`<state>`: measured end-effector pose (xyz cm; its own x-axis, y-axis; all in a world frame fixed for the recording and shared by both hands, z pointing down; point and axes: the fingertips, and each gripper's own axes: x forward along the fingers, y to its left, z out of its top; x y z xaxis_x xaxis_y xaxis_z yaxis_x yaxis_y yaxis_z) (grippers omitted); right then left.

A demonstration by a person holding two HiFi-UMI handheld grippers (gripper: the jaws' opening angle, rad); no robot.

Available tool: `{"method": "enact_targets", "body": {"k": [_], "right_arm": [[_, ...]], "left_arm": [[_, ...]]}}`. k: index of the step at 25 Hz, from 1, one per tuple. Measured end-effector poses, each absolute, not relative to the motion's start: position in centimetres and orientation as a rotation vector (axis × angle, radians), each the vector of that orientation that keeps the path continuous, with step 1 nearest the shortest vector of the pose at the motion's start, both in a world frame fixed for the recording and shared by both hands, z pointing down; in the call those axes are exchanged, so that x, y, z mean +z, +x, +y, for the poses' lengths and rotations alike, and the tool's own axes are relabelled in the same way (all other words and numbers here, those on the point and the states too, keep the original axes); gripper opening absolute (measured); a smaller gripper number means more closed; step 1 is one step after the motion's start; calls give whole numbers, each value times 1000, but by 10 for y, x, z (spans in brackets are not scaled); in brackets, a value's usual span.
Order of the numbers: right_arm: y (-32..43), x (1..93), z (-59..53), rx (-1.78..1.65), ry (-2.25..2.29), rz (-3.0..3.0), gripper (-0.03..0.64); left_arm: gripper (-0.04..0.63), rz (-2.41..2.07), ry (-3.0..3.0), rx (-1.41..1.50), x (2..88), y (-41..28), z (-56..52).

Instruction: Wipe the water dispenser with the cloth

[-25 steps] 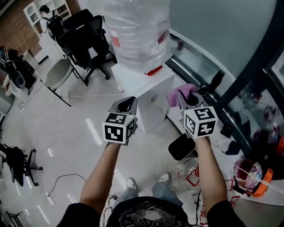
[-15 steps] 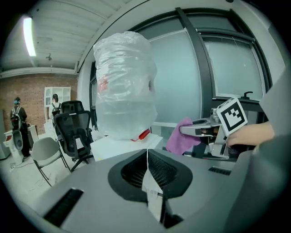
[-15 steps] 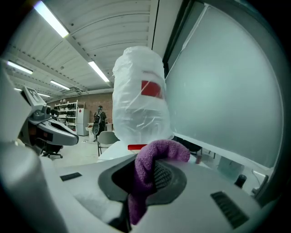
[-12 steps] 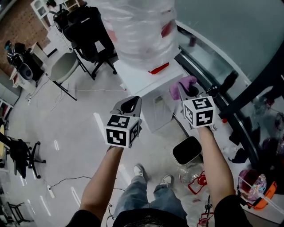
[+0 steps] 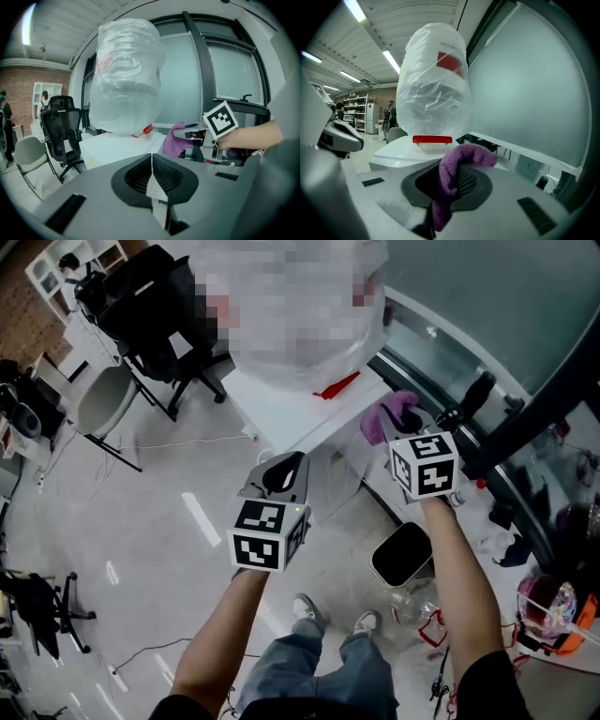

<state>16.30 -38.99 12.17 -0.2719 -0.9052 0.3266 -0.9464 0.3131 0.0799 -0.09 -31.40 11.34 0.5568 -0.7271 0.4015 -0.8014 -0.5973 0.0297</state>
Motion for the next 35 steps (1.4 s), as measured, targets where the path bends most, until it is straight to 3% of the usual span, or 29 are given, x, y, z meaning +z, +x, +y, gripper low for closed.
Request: {"method": "enact_targets", "body": {"k": [14, 35], "right_arm": [[166, 162, -398, 104, 1689, -2337, 43], [161, 285, -388, -20, 1662, -2340, 43]], "left_arm": [[28, -1384, 2629, 499, 148, -12, -310], [28, -1486, 2598, 422, 287, -28, -299]]}}
